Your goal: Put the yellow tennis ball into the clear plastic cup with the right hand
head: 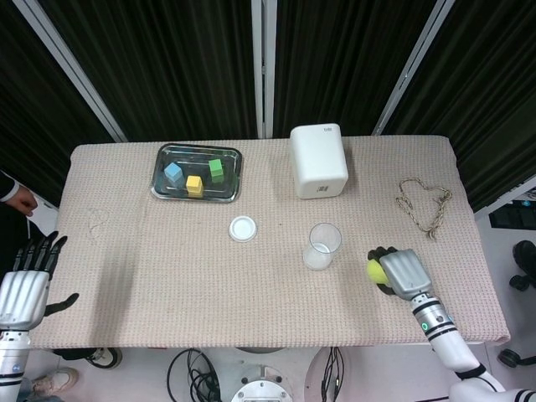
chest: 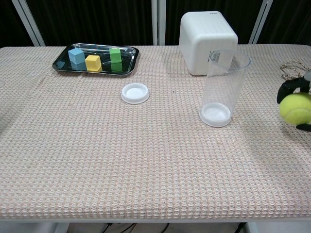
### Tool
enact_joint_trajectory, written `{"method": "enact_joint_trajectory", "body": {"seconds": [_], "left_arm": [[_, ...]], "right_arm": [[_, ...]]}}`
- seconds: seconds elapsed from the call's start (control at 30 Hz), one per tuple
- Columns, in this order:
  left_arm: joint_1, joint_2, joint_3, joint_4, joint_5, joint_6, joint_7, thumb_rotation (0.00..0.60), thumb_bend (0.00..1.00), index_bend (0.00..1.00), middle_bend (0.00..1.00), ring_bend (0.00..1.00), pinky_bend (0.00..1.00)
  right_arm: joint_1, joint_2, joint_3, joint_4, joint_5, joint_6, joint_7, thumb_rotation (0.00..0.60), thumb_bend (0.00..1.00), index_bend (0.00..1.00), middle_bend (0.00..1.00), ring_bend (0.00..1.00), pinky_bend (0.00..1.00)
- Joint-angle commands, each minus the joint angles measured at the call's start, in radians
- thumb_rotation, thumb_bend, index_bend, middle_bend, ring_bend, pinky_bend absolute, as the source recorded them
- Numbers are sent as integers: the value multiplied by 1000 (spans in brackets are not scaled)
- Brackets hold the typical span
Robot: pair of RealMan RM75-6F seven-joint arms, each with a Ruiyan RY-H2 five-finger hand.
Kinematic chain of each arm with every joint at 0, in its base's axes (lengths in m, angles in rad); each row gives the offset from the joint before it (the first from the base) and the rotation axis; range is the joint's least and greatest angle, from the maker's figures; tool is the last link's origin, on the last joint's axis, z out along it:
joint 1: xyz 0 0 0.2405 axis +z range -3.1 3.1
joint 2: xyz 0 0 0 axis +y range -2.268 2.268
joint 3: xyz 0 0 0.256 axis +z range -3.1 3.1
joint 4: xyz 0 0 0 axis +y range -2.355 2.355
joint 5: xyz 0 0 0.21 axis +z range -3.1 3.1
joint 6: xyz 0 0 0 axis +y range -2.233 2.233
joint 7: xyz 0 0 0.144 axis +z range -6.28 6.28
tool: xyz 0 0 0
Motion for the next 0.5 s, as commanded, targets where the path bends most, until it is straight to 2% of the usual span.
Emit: {"method": "enact_joint_trajectory", "body": {"seconds": [0.03, 0.17, 0.3, 0.5], "left_arm": [[-1, 1, 0, -3, 2, 1, 2, 600, 0, 55, 0, 0, 0], [1, 5, -1, -12, 8, 9, 13, 600, 0, 55, 0, 0, 0], [6, 8, -2, -14, 3, 14, 11, 600, 0, 55, 0, 0, 0], [7, 11, -1, -13, 4, 15, 12, 600, 0, 56, 0, 0, 0]], "right_arm": [[17, 62, 57, -79, -48, 63, 10, 600, 285, 628, 527, 493, 703], [60, 112, 116, -149, -92, 86, 6, 600, 280, 637, 544, 493, 703], [108, 113, 167, -166, -103, 84, 10, 600, 272, 643, 548, 493, 703], [180, 68, 192, -139, -65, 19, 3, 600, 238, 622, 520, 490, 684]]}}
